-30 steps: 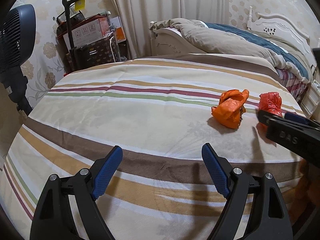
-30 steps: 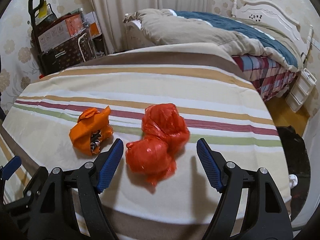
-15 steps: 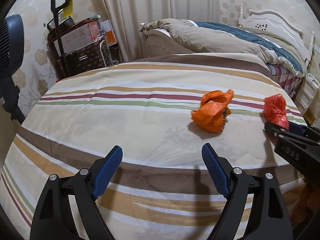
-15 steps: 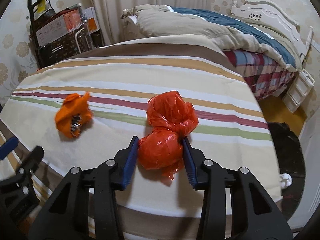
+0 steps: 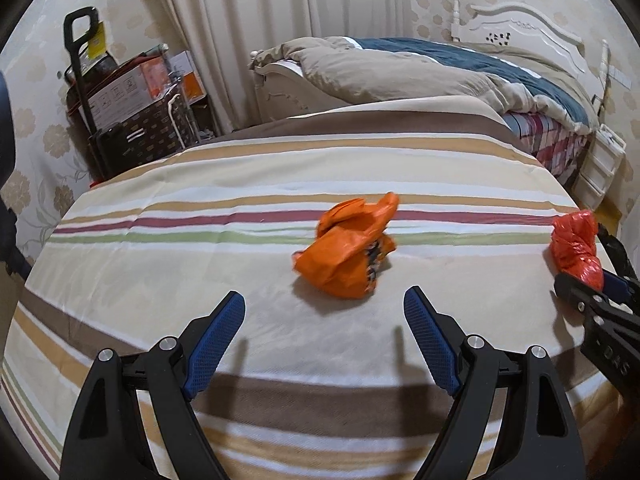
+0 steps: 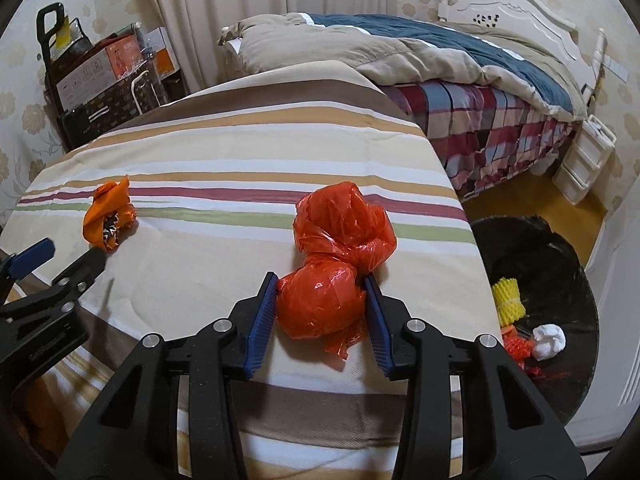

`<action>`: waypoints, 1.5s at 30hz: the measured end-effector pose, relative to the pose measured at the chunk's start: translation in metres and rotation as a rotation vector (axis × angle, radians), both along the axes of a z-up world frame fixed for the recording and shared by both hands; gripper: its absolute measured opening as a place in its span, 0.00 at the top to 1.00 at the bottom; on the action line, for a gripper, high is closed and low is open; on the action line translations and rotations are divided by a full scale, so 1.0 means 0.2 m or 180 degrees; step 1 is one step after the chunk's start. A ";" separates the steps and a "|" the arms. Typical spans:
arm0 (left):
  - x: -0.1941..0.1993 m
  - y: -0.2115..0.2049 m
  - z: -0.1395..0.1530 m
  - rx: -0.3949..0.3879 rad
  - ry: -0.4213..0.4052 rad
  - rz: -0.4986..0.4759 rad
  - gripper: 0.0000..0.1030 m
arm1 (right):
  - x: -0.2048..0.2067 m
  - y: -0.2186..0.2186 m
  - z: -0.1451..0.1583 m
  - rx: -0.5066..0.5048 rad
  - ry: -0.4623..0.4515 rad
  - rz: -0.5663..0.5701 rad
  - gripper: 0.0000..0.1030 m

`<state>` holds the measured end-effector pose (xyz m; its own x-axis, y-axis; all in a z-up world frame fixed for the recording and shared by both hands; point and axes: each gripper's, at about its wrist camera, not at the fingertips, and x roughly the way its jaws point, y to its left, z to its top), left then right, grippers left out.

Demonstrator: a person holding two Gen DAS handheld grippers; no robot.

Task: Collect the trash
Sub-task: 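Grasp the orange plastic bag with the left tool while the right tool holds the red bag, then carry the orange and red bags with both tools over the black bin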

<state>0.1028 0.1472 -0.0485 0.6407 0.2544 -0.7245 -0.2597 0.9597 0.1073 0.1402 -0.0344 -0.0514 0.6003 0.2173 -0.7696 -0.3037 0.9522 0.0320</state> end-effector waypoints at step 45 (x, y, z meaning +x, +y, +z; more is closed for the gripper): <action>-0.16 -0.10 -0.01 -0.0198 0.0023 -0.0148 0.44 | -0.20 -0.03 0.00 0.0041 0.0030 0.0155 0.60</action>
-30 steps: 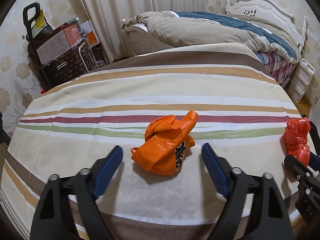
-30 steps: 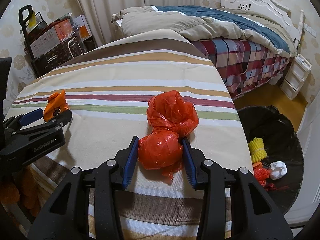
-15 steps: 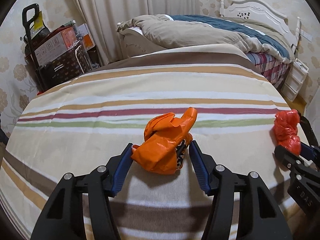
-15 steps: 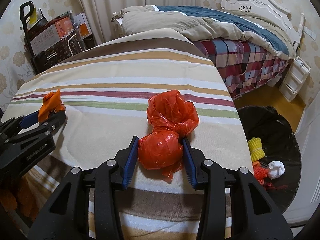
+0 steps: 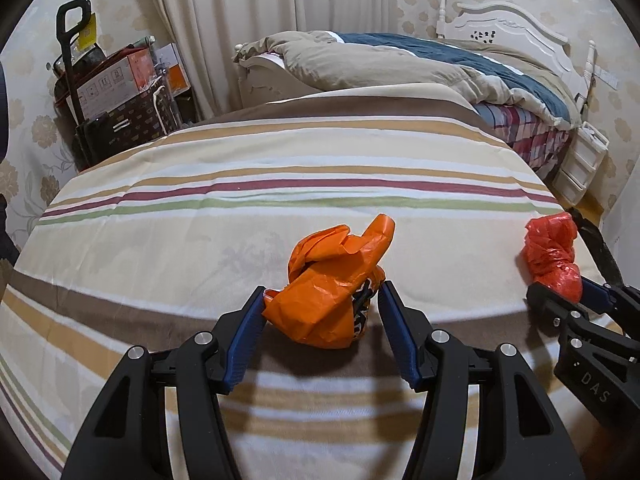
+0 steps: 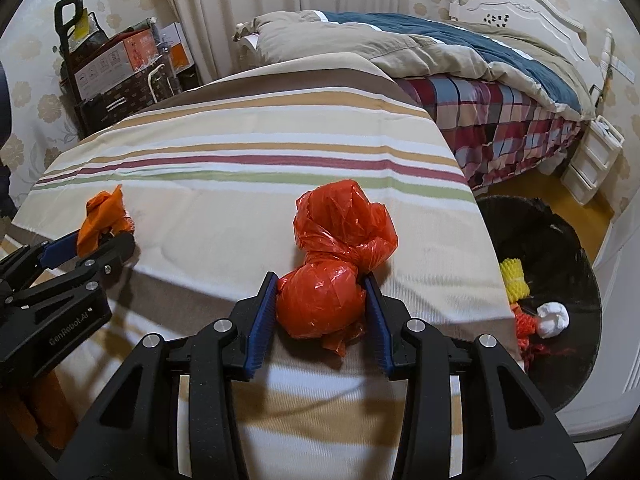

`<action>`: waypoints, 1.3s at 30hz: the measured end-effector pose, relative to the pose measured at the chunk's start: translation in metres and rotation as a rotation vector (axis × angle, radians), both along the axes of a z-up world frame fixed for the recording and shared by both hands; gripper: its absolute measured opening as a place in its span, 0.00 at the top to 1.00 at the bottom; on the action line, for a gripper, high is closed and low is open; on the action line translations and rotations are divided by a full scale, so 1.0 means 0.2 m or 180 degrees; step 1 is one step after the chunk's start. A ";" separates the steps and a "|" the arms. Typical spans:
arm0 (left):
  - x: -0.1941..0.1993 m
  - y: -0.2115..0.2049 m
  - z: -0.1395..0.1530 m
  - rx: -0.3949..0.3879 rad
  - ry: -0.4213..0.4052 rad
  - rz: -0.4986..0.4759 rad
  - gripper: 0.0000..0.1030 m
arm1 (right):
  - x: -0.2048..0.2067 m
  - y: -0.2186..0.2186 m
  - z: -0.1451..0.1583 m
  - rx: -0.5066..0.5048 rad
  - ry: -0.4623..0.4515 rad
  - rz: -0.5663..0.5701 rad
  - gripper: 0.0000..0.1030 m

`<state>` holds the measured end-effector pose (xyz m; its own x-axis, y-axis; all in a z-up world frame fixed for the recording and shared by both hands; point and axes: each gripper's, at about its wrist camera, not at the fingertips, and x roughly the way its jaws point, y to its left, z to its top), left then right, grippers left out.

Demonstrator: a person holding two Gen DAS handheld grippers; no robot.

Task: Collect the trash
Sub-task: 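Carry the orange and red bags with both tools over the black bin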

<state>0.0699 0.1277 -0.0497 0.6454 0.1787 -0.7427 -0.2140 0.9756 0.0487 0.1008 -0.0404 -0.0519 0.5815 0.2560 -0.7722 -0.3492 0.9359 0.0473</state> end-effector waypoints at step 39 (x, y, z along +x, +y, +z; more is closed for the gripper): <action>-0.14 -0.70 0.19 -0.0017 -0.0511 -0.0781 0.44 | -0.31 -0.73 0.19 0.0223 -0.0504 -0.0756 0.61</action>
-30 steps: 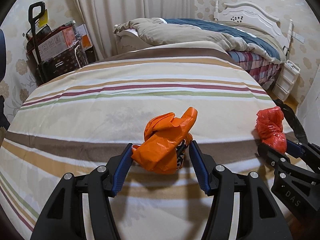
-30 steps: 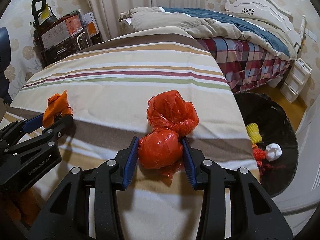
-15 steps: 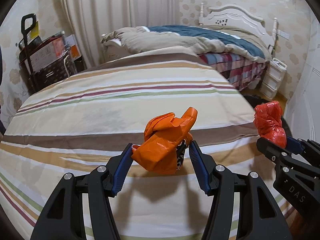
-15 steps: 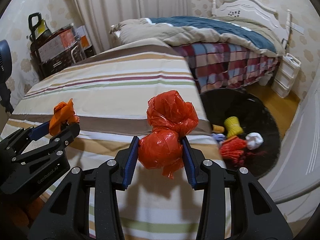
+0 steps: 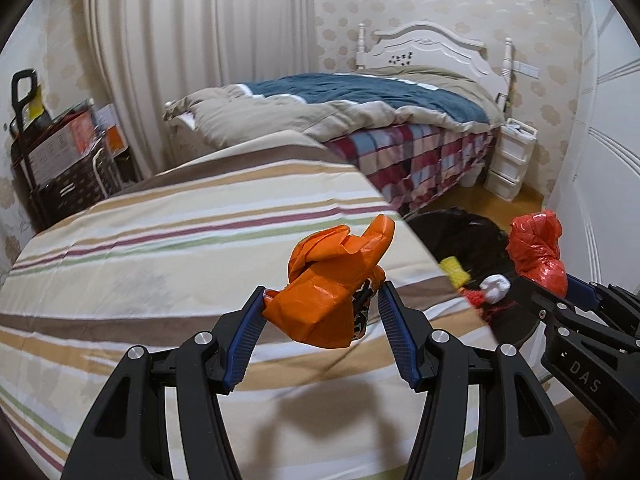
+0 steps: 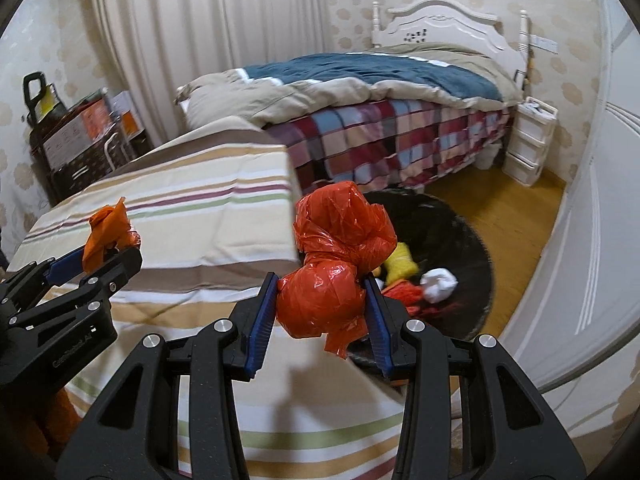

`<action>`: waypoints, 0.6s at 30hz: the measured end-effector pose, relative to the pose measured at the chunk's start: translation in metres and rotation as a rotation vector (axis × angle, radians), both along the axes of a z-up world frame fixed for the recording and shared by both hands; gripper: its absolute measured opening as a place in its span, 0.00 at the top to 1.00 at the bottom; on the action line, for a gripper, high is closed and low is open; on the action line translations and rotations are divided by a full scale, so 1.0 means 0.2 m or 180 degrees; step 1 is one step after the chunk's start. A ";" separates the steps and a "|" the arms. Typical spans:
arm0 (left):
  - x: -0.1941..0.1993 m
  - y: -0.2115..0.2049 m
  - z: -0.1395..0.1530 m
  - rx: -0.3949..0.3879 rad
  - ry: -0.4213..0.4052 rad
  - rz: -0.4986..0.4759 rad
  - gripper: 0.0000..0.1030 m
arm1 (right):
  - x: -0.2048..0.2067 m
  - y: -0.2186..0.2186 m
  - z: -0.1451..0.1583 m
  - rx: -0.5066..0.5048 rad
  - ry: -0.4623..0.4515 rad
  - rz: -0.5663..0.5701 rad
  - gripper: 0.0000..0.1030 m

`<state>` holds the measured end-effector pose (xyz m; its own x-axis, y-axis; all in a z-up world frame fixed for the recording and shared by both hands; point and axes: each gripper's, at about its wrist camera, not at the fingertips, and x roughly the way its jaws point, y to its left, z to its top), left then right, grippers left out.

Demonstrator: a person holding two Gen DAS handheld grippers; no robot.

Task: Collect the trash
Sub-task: 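Carry the orange and red bags with both tools over the black bin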

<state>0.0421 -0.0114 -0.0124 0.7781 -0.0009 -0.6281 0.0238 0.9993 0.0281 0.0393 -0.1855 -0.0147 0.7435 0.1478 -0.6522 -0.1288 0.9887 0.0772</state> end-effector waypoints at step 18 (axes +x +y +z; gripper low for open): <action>0.27 -0.30 0.00 0.0017 -0.0088 -0.0293 0.44 | 0.20 -0.25 -0.01 -0.0071 -0.0118 -0.0345 0.60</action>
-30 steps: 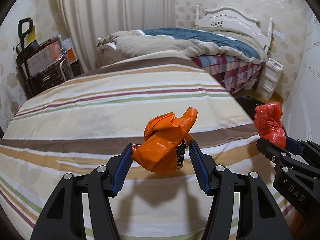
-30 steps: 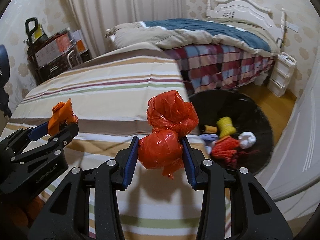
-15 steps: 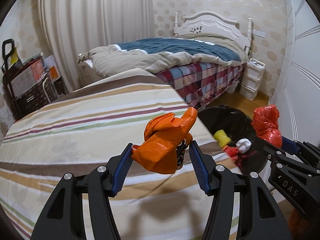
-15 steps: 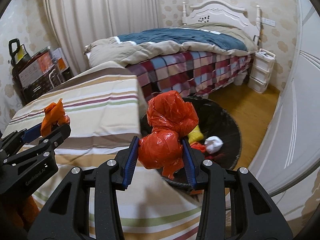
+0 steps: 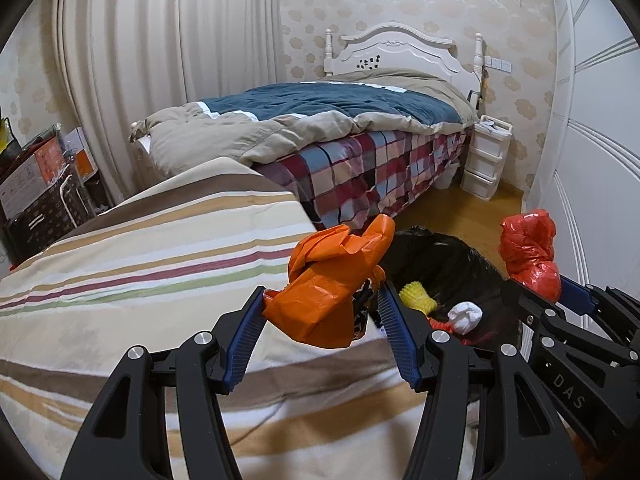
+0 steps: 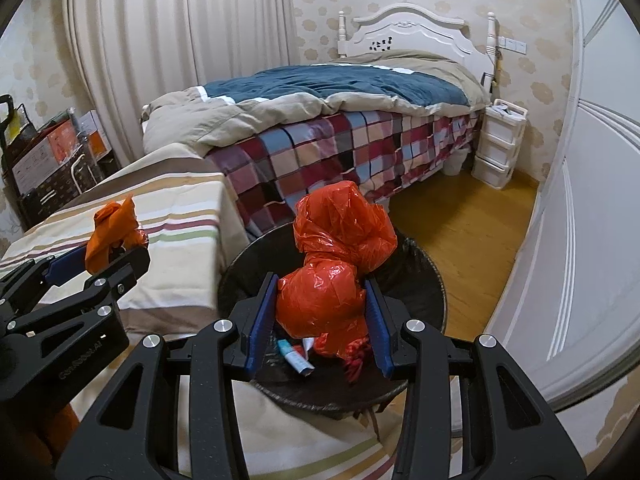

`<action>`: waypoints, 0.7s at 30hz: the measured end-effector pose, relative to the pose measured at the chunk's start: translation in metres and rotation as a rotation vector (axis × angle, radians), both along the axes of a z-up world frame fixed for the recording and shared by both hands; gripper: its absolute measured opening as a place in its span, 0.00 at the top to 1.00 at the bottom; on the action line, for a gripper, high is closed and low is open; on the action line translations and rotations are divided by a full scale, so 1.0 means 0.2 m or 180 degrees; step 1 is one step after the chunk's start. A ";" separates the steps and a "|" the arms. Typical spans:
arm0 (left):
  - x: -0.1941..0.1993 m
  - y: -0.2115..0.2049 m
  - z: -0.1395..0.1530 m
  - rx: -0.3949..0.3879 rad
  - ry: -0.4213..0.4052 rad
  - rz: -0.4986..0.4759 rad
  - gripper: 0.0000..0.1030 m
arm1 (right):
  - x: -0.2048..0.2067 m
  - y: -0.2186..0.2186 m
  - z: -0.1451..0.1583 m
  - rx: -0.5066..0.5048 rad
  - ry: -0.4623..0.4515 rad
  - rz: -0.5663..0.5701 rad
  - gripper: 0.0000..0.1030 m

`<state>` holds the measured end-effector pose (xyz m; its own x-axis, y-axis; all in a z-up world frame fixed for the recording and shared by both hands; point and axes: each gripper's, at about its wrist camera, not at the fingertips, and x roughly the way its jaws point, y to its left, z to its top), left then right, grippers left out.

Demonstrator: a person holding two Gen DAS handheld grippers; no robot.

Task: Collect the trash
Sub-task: 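Carry the orange and red bags with both tools over the black bin, then open both tools to drop the orange and red bags into the bin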

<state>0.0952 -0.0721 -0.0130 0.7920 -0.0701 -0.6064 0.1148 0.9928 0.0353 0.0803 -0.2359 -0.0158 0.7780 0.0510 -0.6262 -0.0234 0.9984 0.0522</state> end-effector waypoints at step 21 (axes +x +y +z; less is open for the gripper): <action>0.29 -0.19 -0.13 0.0117 0.0224 -0.0050 0.44 | 0.23 -0.11 -0.11 0.0077 0.0147 -0.0130 0.60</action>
